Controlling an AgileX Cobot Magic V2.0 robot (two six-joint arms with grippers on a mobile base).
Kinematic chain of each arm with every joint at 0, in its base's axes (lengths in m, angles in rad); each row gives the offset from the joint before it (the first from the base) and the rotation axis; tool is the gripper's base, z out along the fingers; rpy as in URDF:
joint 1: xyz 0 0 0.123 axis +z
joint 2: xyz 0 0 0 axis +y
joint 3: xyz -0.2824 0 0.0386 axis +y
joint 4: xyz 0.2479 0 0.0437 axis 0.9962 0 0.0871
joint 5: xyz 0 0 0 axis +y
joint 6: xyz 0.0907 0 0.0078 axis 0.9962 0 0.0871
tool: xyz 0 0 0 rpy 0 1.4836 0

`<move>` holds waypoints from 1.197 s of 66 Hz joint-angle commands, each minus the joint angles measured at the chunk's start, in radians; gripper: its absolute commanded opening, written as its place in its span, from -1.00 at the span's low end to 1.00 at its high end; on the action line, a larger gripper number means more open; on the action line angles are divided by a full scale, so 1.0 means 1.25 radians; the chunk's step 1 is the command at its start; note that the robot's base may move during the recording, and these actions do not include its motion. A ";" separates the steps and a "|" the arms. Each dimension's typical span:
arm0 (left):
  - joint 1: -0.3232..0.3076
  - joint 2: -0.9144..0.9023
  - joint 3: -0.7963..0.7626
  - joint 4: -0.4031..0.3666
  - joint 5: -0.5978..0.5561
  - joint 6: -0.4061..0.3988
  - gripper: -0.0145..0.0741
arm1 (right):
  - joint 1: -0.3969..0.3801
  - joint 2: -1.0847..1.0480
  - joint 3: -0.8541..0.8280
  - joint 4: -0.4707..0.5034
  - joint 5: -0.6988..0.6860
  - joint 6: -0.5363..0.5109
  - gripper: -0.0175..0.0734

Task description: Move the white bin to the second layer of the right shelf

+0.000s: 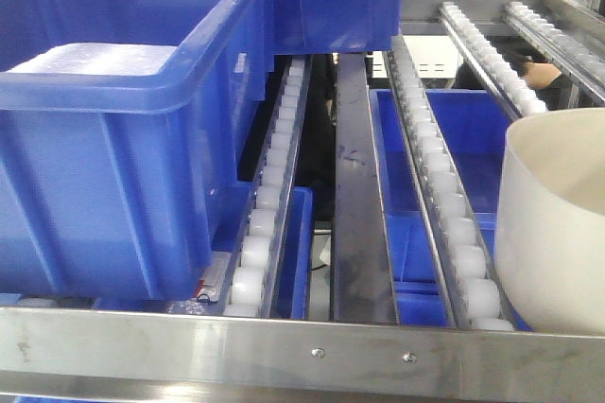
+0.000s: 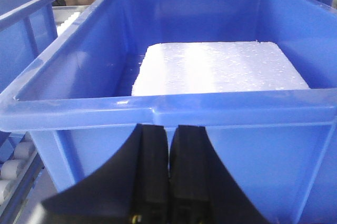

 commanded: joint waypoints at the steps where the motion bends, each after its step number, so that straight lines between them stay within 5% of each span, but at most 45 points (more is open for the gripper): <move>1: -0.003 -0.011 0.029 -0.005 -0.067 -0.002 -0.48 | -0.001 0.002 -0.023 0.007 -0.074 -0.008 -0.49; 24: -0.003 -0.011 0.029 -0.005 -0.067 -0.002 -0.48 | 0.002 -0.011 -0.011 0.007 -0.110 -0.008 -0.49; 35: -0.003 -0.011 0.029 -0.005 -0.067 -0.002 -0.48 | 0.003 -0.105 0.085 -0.010 -0.202 -0.008 -0.49; 66: -0.003 -0.011 0.029 -0.005 -0.067 -0.002 -0.48 | 0.003 -0.363 0.309 -0.026 -0.223 0.024 -0.49; 79: -0.003 -0.011 0.029 -0.005 -0.067 -0.002 -0.48 | 0.007 -0.361 0.307 -0.029 -0.213 0.026 -0.49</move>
